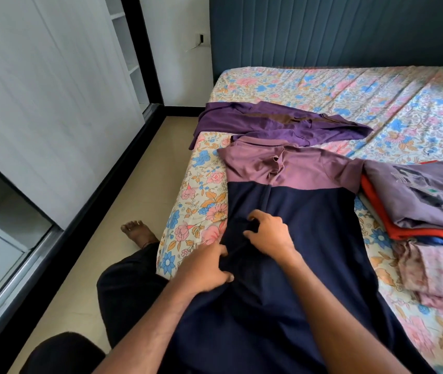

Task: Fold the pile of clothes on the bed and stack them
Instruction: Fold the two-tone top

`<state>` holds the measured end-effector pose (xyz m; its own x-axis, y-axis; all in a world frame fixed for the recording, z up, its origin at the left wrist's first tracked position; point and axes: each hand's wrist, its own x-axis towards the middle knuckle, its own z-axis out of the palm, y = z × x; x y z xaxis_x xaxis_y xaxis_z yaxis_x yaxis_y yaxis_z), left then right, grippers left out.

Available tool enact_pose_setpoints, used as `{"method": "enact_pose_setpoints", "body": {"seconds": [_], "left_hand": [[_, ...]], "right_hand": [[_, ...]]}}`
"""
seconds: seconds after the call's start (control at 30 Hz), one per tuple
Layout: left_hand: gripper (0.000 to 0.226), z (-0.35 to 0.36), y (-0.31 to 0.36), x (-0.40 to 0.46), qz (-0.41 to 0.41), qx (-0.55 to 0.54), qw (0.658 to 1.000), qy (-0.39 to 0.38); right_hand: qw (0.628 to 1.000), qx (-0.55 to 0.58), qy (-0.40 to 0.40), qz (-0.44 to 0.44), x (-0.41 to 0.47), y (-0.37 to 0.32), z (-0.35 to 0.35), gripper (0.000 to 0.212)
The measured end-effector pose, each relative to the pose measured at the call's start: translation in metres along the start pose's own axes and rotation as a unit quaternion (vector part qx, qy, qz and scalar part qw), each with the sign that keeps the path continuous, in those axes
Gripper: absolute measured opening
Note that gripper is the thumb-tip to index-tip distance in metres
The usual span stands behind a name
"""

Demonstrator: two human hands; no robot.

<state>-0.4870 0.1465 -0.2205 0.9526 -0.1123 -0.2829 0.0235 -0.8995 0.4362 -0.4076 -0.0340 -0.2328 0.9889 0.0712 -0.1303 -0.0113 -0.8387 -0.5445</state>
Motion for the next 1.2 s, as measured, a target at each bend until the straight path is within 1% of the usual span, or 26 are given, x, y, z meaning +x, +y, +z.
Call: {"method": "enact_pose_setpoints", "body": {"seconds": [0.03,0.07,0.13,0.2,0.27,0.3,0.37,0.4,0.43,0.47,0.5,0.53,0.57,0.6,0.67,0.73,0.8,0.87,0.9,0.97,1.07,1.13,1.2], "left_hand": [[0.042,-0.003,-0.008,-0.01,-0.009,0.009,1.0,-0.024],[0.04,-0.005,-0.015,-0.022,-0.016,0.011,0.999,-0.044],[0.039,-0.011,-0.025,-0.043,-0.021,0.006,0.998,-0.066],[0.046,-0.017,-0.023,-0.063,-0.012,-0.006,0.997,-0.079],[0.056,-0.025,-0.004,-0.077,0.015,-0.009,0.996,-0.09],[0.06,-0.03,0.009,-0.081,0.037,-0.004,0.995,-0.089],[0.074,-0.032,0.043,-0.089,0.079,0.016,0.992,-0.096],[0.081,-0.032,0.059,-0.092,0.094,0.026,0.989,-0.113],[0.086,-0.028,0.076,-0.095,0.102,0.021,0.983,-0.153],[0.09,-0.024,0.088,-0.098,0.094,-0.01,0.972,-0.215],[0.094,-0.019,0.1,-0.101,0.085,-0.048,0.952,-0.288],[0.095,-0.015,0.107,-0.101,0.077,-0.077,0.933,-0.344],[0.092,-0.013,0.111,-0.1,0.072,-0.087,0.919,-0.377],[0.084,-0.011,0.114,-0.097,0.074,-0.086,0.914,-0.39],[0.06,-0.012,0.112,-0.086,0.083,-0.098,0.916,-0.38],[0.039,-0.018,0.11,-0.07,0.092,-0.12,0.926,-0.347],[0.025,-0.024,0.11,-0.048,0.11,-0.087,0.95,-0.28],[0.016,-0.028,0.112,-0.022,0.123,-0.052,0.97,-0.203],[0.014,-0.028,0.113,-0.009,0.123,-0.052,0.976,-0.173],[0.014,-0.026,0.118,0.019,0.121,-0.063,0.981,-0.136],[0.016,-0.024,0.13,0.056,0.133,-0.076,0.984,-0.088],[0.02,-0.023,0.139,0.081,0.149,-0.08,0.984,-0.051],[0.024,-0.022,0.148,0.105,0.159,-0.092,0.982,-0.038]], "right_hand": [[1.0,0.014,0.016,0.005,-0.001,0.003,0.001,0.026],[0.999,0.034,0.031,0.019,-0.002,0.005,0.001,0.024],[0.994,0.083,0.049,0.042,-0.003,0.009,-0.001,0.027],[0.988,0.133,0.058,0.048,-0.004,0.012,-0.005,0.025],[0.982,0.174,0.053,0.043,-0.004,0.015,-0.011,0.016],[0.982,0.182,0.038,0.034,-0.003,0.014,-0.013,0.029],[0.983,0.182,-0.006,0.012,-0.002,0.014,-0.019,0.064],[0.985,0.17,-0.019,-0.001,-0.002,0.013,-0.023,0.076],[0.988,0.151,-0.022,-0.016,-0.004,0.017,-0.028,0.085],[0.991,0.123,-0.029,-0.03,-0.003,0.019,-0.032,0.09],[0.995,0.087,-0.039,-0.041,-0.004,0.025,-0.037,0.094],[0.996,0.048,-0.058,-0.053,-0.005,0.028,-0.04,0.096],[0.995,0.008,-0.081,-0.062,-0.006,0.032,-0.041,0.096],[0.992,-0.029,-0.103,-0.073,-0.008,0.037,-0.042,0.094],[0.985,-0.08,-0.122,-0.089,-0.011,0.045,-0.04,0.089],[0.984,-0.086,-0.122,-0.095,-0.013,0.049,-0.041,0.084],[0.983,-0.086,-0.126,-0.102,-0.012,0.052,-0.046,0.079],[0.984,-0.078,-0.127,-0.097,-0.007,0.055,-0.057,0.074],[0.985,-0.074,-0.122,-0.092,-0.003,0.056,-0.065,0.073],[0.99,-0.071,-0.098,-0.073,0.009,0.06,-0.085,0.073],[0.996,-0.068,-0.028,-0.042,0.036,0.07,-0.121,0.072],[0.997,-0.069,0.04,-0.006,0.059,0.078,-0.149,0.062],[0.991,-0.055,0.114,0.047,0.083,0.091,-0.176,0.046]]}}
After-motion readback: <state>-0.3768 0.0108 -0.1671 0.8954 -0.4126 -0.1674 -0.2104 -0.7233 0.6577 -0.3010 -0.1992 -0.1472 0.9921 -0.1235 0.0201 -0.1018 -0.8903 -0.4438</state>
